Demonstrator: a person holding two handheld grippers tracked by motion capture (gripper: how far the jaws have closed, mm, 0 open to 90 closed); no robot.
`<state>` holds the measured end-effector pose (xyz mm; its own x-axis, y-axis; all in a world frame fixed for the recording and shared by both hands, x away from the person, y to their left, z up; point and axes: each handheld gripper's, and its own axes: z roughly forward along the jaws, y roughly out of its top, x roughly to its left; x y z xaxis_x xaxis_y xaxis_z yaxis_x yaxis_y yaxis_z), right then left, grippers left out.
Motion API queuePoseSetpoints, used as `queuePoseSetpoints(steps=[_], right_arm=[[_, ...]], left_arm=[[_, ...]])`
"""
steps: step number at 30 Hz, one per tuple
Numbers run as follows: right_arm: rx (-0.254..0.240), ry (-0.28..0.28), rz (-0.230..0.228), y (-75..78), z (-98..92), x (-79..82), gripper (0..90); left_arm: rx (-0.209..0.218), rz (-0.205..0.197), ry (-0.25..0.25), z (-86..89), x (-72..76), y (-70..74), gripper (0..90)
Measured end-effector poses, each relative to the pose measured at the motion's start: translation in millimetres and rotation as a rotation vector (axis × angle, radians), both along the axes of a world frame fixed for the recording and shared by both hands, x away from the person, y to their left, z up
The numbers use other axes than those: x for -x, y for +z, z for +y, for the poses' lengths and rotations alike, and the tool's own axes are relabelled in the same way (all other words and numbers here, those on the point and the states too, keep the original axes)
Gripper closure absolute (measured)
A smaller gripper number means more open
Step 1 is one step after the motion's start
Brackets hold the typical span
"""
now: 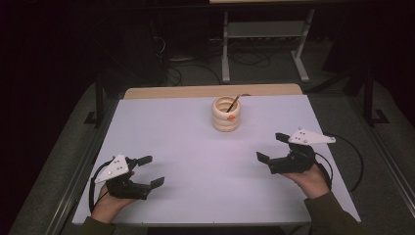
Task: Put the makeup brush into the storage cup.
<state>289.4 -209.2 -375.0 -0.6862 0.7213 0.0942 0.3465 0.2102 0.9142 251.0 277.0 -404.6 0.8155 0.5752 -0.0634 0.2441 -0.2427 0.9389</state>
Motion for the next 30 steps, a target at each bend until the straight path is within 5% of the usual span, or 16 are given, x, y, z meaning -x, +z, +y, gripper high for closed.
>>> queuePoseSetpoints(steps=[18, 30], right_arm=[[0.037, -0.036, -0.021, -22.7, -23.1, 39.0, 2.7], [0.02, -0.047, -0.028, -30.8, -37.8, 58.1, 2.7]], left_arm=[[-0.006, -0.001, 0.007, 2.0, -1.1, -2.5, 14.4], [-0.011, 0.007, 0.009, 2.8, -1.1, -3.3, 14.4]])
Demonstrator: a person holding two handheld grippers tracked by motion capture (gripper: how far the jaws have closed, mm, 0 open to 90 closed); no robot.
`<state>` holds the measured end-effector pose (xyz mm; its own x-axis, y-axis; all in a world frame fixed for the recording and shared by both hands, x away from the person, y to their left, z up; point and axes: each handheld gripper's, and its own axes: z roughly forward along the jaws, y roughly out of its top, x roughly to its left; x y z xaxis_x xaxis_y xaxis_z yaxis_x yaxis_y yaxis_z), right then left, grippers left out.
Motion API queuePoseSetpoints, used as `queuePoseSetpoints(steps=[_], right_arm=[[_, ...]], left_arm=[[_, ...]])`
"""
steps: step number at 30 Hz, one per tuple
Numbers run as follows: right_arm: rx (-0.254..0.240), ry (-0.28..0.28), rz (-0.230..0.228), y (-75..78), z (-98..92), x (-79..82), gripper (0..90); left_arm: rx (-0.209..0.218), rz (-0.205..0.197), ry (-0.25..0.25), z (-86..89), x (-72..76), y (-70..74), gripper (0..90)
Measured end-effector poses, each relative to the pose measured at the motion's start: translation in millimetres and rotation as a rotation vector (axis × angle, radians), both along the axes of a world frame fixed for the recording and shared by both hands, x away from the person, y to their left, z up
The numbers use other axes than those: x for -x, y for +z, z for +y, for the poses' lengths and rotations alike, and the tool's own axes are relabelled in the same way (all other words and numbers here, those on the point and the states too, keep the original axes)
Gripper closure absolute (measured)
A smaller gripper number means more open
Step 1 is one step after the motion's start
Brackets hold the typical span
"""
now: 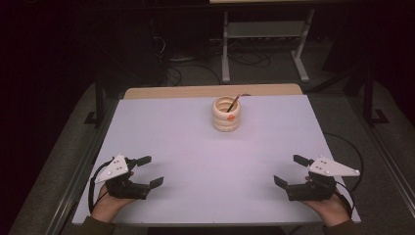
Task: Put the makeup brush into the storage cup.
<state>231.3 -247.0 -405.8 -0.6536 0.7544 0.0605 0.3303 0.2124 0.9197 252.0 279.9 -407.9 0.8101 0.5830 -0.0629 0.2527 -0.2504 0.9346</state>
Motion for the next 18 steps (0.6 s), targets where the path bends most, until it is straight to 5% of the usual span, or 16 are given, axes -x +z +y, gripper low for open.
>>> queuePoseSetpoints(steps=[18], right_arm=[[-0.004, -0.013, 0.001, -4.1, -3.9, 3.6, 2.7]], left_arm=[[-0.011, -0.009, -0.005, -1.0, -1.0, -1.2, 14.4]])
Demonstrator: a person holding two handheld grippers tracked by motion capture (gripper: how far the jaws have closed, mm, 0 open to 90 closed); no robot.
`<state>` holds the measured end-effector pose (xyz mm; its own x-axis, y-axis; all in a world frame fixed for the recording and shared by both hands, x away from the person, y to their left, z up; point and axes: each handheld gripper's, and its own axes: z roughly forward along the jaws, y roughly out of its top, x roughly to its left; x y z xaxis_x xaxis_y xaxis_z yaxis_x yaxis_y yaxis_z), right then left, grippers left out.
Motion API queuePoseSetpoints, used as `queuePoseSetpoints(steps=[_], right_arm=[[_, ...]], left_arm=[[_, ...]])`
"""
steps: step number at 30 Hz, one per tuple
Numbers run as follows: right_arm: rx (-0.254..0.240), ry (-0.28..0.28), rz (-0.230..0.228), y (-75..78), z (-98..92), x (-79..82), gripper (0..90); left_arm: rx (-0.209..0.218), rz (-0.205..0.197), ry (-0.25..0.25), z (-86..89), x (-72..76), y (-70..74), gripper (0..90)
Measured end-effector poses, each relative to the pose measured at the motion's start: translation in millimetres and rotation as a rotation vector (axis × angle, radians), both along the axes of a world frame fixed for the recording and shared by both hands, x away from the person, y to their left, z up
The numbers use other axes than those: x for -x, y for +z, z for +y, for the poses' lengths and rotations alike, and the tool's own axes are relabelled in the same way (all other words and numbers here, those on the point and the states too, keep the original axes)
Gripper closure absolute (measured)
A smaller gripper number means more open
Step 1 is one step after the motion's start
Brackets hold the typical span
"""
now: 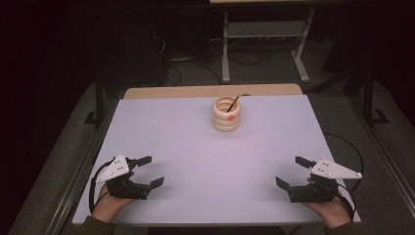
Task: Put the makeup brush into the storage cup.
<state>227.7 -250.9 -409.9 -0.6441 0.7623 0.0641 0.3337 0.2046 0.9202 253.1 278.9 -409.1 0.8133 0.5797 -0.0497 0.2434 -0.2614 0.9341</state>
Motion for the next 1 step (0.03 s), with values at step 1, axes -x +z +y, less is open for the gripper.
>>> queuePoseSetpoints(steps=[1], right_arm=[[0.001, 0.0, 0.0, -0.5, -0.1, -0.4, 2.7]], left_arm=[[0.0, 0.0, 0.0, 0.0, 0.0, 0.0, 14.5]])
